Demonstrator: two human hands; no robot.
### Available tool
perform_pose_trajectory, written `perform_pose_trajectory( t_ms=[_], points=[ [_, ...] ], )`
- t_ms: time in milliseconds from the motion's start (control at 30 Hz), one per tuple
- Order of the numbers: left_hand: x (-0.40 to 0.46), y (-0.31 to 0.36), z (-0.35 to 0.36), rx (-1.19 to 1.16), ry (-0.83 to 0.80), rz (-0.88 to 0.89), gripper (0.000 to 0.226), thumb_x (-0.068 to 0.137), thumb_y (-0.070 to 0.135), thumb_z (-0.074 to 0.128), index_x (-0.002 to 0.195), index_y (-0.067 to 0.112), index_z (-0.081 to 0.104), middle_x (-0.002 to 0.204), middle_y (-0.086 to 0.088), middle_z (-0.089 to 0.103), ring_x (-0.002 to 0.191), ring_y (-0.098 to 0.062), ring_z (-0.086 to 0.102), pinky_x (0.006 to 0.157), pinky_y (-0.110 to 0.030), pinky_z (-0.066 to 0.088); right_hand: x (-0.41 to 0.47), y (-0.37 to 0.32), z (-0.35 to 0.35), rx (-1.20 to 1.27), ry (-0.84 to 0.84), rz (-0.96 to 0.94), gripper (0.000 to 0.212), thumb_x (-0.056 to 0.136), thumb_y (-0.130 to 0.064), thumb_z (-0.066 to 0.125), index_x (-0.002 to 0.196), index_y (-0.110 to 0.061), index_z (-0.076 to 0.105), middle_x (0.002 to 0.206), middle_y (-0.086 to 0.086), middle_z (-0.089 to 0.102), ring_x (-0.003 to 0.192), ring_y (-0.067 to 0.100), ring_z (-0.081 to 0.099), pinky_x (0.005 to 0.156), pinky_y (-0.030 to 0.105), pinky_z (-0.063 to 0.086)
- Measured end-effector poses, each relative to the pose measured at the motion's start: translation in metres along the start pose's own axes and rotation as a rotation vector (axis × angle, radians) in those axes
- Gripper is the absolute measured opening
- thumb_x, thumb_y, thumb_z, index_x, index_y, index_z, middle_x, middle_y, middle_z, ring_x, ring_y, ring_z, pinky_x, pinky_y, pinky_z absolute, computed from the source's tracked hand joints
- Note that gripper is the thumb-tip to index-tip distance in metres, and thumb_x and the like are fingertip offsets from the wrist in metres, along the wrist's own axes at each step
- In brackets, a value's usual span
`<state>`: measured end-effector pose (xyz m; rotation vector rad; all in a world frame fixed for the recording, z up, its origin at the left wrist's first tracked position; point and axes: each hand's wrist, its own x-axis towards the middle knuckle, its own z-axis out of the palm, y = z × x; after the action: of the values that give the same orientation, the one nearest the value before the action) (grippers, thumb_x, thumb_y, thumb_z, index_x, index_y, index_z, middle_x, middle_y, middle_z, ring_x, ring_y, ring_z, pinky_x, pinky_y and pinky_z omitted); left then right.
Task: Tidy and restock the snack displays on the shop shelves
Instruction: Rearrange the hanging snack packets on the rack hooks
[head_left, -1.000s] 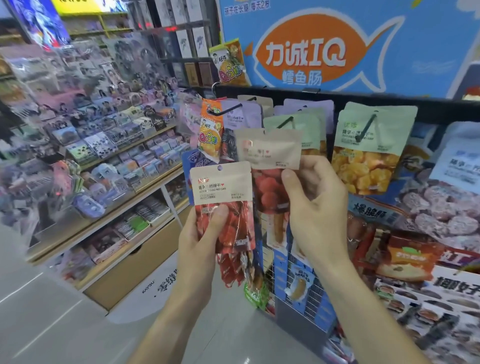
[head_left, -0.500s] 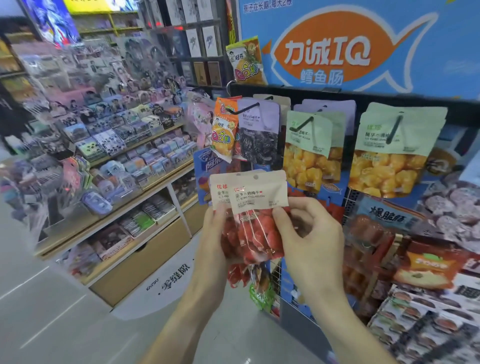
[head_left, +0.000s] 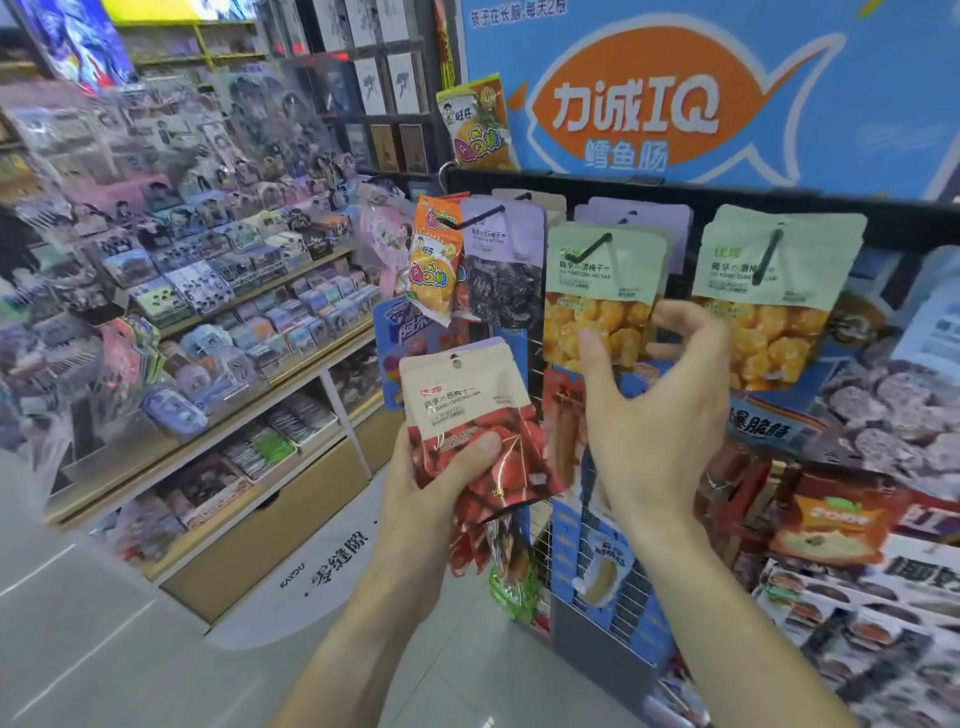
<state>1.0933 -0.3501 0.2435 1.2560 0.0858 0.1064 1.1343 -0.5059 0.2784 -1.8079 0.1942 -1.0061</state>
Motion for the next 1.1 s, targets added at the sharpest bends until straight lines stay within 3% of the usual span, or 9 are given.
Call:
perform_pose_trajectory(
  t_ms=[167,300,400,500,600,733,833,1000,1100],
  points=[
    [-0.001,0.002,0.001,-0.017,-0.011,-0.004,0.062,0.077,0.020,0.082,0.134,0.023,0.057,0.117,-0.001,0.077,0.103,-0.023,0.075,0.079,-0.029,0.062,0.021,0.008,0.016,-0.048,0.000,0.014,0.057,0.082,-0.049,0.076,0.124,-0.025,0.045,0.107,-0.011,0.057,0.098,0.018,0.059,0.077,0.032,0.046],
    [0.002,0.003,0.003,-0.002,-0.013,-0.004,0.064,0.078,0.020,0.086,0.134,0.024,0.057,0.118,-0.002,0.076,0.106,-0.024,0.075,0.081,-0.030,0.062,0.031,0.016,0.021,-0.040,-0.084,0.007,0.036,0.085,-0.038,0.077,0.110,-0.025,0.054,0.088,-0.010,0.062,0.088,0.018,0.061,0.077,0.031,0.045],
    [0.006,0.004,0.005,-0.004,-0.013,0.007,0.064,0.075,0.022,0.084,0.134,0.023,0.057,0.119,-0.002,0.076,0.106,-0.024,0.075,0.080,-0.030,0.061,0.028,0.016,0.018,-0.064,-0.037,-0.015,0.036,0.085,-0.042,0.076,0.109,-0.024,0.058,0.107,-0.004,0.055,0.096,0.017,0.058,0.074,0.021,0.040],
    [0.010,0.005,0.008,-0.002,-0.013,0.013,0.063,0.076,0.018,0.087,0.132,0.022,0.058,0.118,-0.002,0.076,0.104,-0.024,0.075,0.079,-0.031,0.061,0.023,0.012,0.013,-0.073,0.068,-0.037,0.054,0.082,-0.048,0.077,0.121,-0.022,0.050,0.121,-0.004,0.050,0.109,0.019,0.054,0.079,0.027,0.043],
    [0.013,0.007,0.011,0.013,-0.021,0.011,0.063,0.076,0.019,0.087,0.132,0.020,0.059,0.118,-0.004,0.076,0.105,-0.026,0.075,0.079,-0.032,0.061,0.027,0.012,0.013,-0.057,0.039,0.025,0.063,0.081,-0.050,0.077,0.129,-0.022,0.047,0.116,-0.009,0.055,0.111,0.016,0.049,0.086,0.033,0.043],
    [0.016,0.008,0.016,0.029,-0.041,-0.001,0.050,0.079,0.021,0.077,0.127,0.016,0.063,0.113,-0.006,0.078,0.102,-0.027,0.076,0.078,-0.031,0.061,0.035,0.012,0.013,-0.014,-0.069,0.015,0.043,0.085,-0.044,0.076,0.117,-0.023,0.058,0.107,-0.011,0.055,0.101,0.006,0.047,0.084,0.014,0.033],
    [0.016,0.007,0.017,0.038,-0.047,-0.013,0.044,0.079,0.022,0.076,0.122,0.015,0.067,0.111,-0.008,0.078,0.100,-0.029,0.076,0.077,-0.032,0.061,0.036,0.008,0.011,0.122,-0.144,0.045,0.029,0.089,-0.035,0.075,0.106,-0.023,0.056,0.097,-0.018,0.059,0.088,-0.010,0.054,0.074,0.003,0.037],
    [0.016,0.005,0.013,0.012,-0.054,-0.008,0.054,0.077,0.020,0.085,0.127,0.015,0.063,0.113,-0.009,0.077,0.101,-0.029,0.076,0.076,-0.031,0.062,0.032,0.006,0.009,0.252,-0.197,0.101,0.025,0.095,-0.030,0.068,0.113,-0.027,0.050,0.105,-0.017,0.065,0.100,-0.004,0.061,0.081,0.013,0.045],
    [0.016,0.006,0.009,-0.020,-0.071,0.012,0.056,0.075,0.023,0.077,0.128,0.015,0.062,0.115,-0.010,0.077,0.099,-0.028,0.076,0.074,-0.030,0.061,0.028,0.001,0.003,0.327,-0.249,0.099,0.024,0.099,-0.027,0.064,0.120,-0.023,0.054,0.111,-0.014,0.068,0.100,0.002,0.064,0.081,0.020,0.052]
  ],
)
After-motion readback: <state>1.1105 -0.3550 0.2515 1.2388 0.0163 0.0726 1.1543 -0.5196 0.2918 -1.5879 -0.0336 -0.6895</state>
